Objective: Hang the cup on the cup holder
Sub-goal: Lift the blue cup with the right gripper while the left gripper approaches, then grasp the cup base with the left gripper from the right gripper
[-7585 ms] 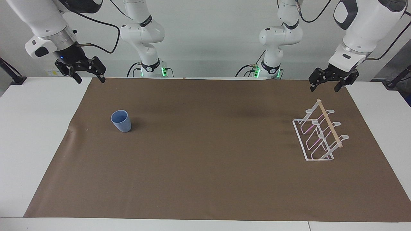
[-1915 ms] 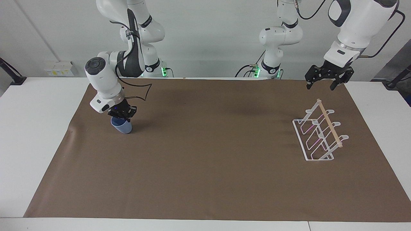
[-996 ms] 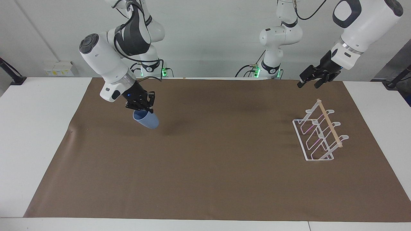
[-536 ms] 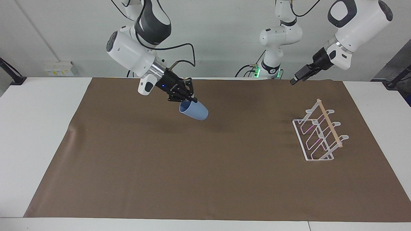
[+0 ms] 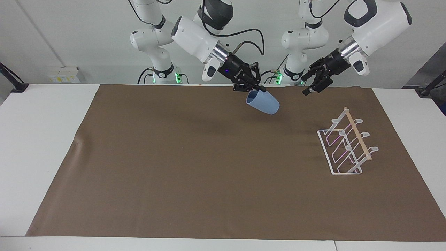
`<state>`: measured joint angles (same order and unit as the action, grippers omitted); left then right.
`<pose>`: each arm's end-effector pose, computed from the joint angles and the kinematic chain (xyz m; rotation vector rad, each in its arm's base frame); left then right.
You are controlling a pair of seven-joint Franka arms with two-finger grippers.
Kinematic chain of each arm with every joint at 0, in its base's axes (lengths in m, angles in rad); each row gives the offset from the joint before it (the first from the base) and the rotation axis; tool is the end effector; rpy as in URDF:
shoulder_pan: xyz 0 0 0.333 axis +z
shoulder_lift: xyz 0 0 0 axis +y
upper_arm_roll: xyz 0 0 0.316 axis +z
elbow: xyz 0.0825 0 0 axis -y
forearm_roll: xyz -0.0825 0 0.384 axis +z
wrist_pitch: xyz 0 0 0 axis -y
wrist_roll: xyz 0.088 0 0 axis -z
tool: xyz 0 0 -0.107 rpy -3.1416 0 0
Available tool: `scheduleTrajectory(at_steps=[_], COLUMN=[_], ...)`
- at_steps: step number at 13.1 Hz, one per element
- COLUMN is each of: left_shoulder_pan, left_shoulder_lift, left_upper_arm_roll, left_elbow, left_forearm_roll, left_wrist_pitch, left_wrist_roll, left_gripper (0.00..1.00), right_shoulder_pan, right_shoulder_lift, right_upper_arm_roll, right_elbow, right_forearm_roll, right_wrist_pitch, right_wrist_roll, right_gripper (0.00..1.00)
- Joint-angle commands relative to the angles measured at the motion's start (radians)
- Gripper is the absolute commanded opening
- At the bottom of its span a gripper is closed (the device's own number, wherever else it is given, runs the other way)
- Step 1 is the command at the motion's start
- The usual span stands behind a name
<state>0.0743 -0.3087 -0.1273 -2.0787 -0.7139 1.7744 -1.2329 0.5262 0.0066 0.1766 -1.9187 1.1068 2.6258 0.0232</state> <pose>0.4649 -0.0883 0.5747 2.0114 1.5847 -0.5189 0.4756 0.3746 0.5552 -2.1161 0.1341 -0.3184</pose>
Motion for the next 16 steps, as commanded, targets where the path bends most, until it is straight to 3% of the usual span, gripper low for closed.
scheduleTrajectory(at_steps=[1,3,10,16], left_shoulder_pan=[-0.011,-0.027,-0.136,-0.192], left_shoulder_lift=[-0.056,-0.075,-0.063,0.005], left_upper_arm_roll=[0.011,0.008,0.003,0.003], left_elbow=[-0.09,-0.13,-0.13,-0.121], left_forearm_roll=[-0.1,-0.174,-0.194,-0.188], left_wrist_pitch=[0.095,0.157,0.296,0.399], left_wrist_roll=[-0.066,-0.065,-0.014,0.004], left_gripper=[1.0,1.0,1.0,1.0], right_shoulder_pan=[0.046,0.051,0.061,0.06], right_shoulder_lift=[0.003,0.003,0.003,0.003], right_upper_arm_roll=[-0.003,-0.002,-0.003,-0.003], right_elbow=[0.013,0.021,0.02,0.015], right_forearm_roll=[0.079,0.1,0.119,0.12], right_wrist_pitch=[0.083,0.085,0.08,0.08], right_wrist_roll=[0.014,0.014,0.037,0.038], right_gripper=[0.0,0.0,0.0,0.0])
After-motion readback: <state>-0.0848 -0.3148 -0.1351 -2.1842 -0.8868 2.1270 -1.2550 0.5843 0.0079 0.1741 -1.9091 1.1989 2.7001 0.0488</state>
